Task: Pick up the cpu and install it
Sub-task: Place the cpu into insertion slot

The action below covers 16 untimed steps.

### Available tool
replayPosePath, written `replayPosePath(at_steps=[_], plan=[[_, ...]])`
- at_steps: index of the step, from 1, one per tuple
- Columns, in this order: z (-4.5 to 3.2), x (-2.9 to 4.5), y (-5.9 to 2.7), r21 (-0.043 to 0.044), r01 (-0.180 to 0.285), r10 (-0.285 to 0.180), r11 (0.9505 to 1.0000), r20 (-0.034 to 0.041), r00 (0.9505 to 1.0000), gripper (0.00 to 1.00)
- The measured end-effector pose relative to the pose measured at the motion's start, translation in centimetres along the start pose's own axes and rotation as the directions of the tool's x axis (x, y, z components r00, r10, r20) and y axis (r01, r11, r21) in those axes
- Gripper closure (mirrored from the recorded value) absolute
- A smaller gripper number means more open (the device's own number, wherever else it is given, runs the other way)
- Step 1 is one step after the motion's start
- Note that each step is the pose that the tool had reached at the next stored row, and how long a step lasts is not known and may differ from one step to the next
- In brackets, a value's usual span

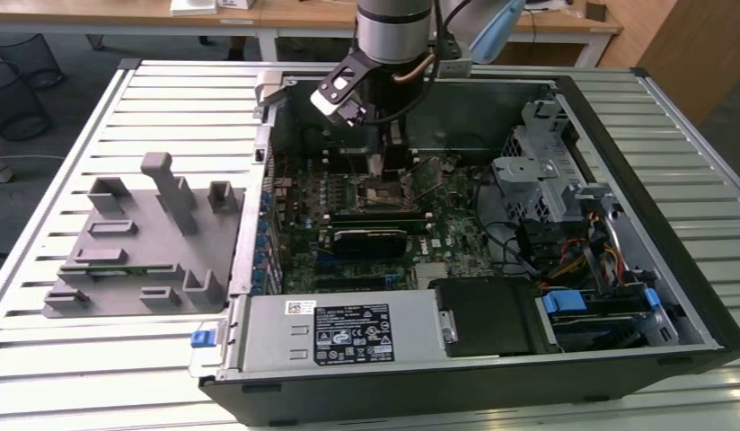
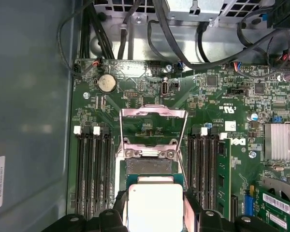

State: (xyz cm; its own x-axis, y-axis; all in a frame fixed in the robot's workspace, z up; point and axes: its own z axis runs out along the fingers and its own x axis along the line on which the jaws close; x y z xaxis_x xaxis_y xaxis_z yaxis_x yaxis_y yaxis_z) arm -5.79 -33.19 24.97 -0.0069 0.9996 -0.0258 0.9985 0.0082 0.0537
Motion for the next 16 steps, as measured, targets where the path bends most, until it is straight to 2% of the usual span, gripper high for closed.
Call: replayPosePath(at_steps=[16], plan=[[1.41,0.03,-0.08,0.0002,-0.009,0.009,1.0,-0.0002,1.0,0.46]])
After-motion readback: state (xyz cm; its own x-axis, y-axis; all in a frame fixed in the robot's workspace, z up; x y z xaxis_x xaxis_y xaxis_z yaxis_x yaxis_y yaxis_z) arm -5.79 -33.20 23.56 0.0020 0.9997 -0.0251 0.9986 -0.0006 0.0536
